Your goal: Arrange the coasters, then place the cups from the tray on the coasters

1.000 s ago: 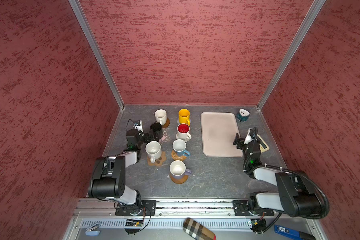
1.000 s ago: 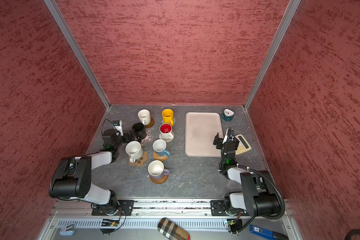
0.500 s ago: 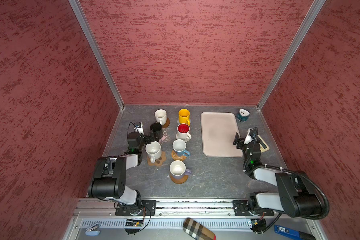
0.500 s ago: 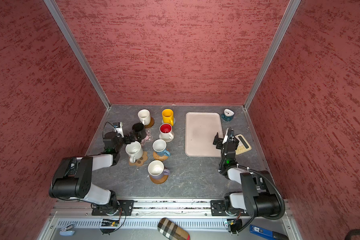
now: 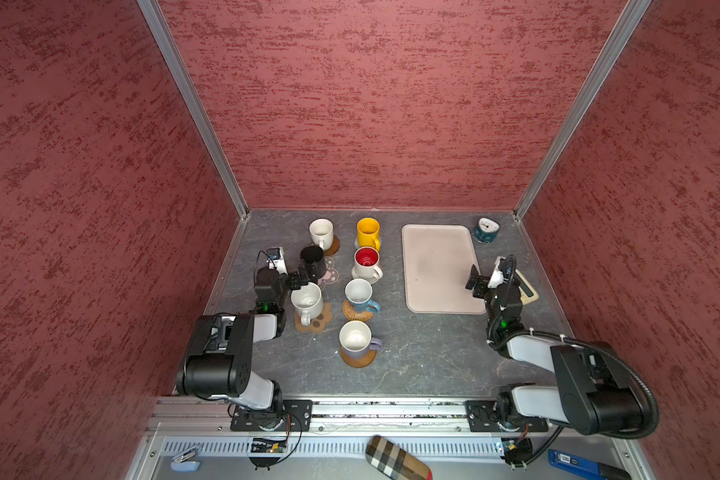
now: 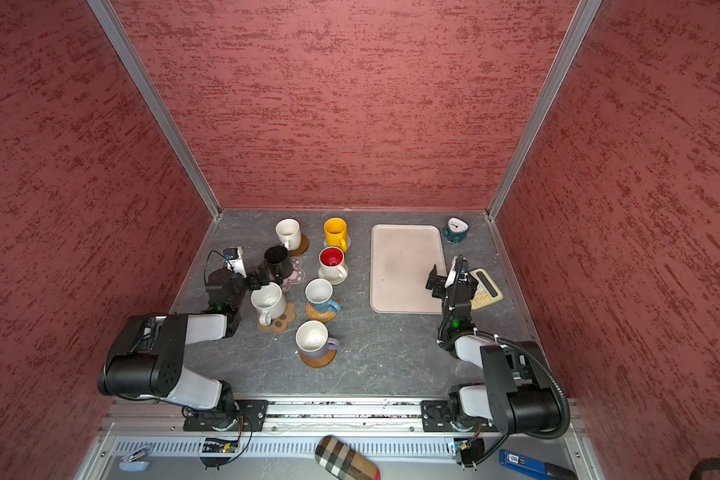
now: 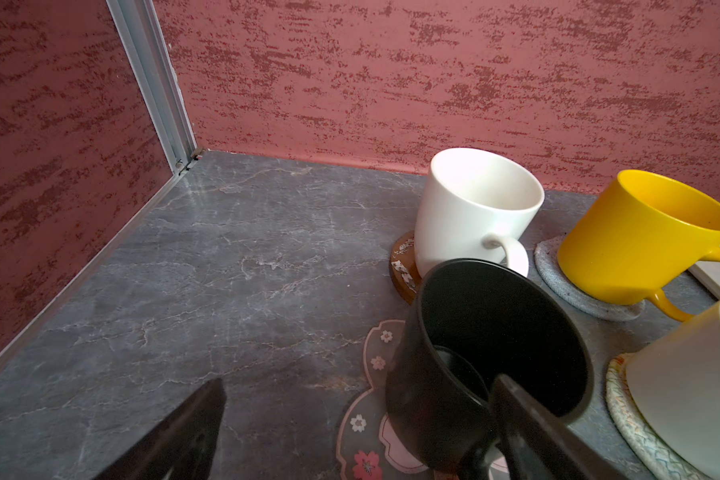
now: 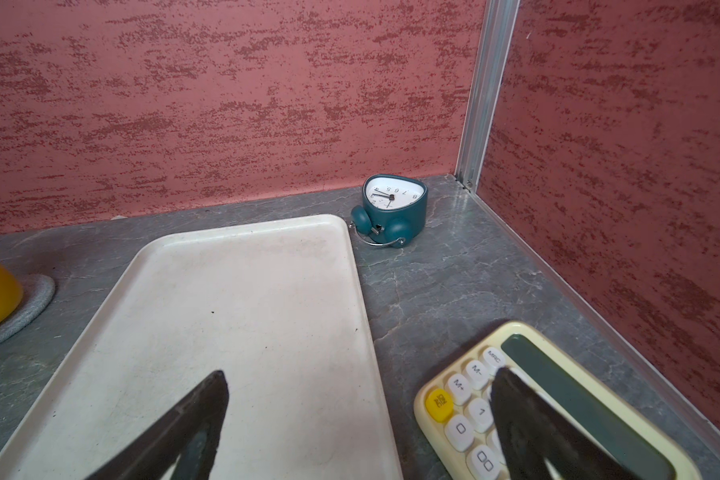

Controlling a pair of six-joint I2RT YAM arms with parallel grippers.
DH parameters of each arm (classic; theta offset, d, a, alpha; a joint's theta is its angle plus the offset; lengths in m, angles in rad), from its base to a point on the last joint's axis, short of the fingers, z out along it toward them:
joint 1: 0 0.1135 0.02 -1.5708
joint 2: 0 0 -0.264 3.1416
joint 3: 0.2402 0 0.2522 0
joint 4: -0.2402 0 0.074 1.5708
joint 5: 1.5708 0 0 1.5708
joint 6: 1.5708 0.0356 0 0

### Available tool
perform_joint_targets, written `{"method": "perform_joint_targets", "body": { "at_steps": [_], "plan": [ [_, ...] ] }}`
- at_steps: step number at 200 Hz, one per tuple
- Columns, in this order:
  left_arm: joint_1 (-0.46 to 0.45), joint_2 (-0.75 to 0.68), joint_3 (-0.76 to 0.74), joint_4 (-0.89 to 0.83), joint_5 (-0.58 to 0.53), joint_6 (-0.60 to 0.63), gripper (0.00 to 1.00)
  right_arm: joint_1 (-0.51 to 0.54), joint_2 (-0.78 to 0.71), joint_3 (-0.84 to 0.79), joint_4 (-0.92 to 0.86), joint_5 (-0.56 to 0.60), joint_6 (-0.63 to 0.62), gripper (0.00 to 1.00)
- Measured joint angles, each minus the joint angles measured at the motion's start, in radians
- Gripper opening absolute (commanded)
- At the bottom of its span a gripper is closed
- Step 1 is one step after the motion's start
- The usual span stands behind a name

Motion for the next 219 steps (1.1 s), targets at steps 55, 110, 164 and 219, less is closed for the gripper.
{"method": "perform_joint_targets", "body": {
  "at_steps": [55, 110, 164, 219],
  "plan": [
    [-0.008, 0.000, -0.008, 0.018, -0.017, 0.000, 0.99, -0.001, 0.000, 0.000, -0.001, 0.001, 0.004, 0.99],
    [-0.022, 0.000, -0.039, 0.081, -0.042, 0.007, 0.99, -0.003, -0.024, -0.043, 0.037, 0.019, 0.013, 0.99],
    [-0.016, 0.003, -0.039, 0.085, -0.031, 0.009, 1.00, -0.014, -0.035, -0.060, 0.056, 0.055, 0.014, 0.99],
    [-0.008, 0.008, -0.035, 0.086, -0.023, 0.007, 0.99, -0.033, 0.003, -0.026, 0.053, 0.058, 0.014, 0.99]
  ]
}}
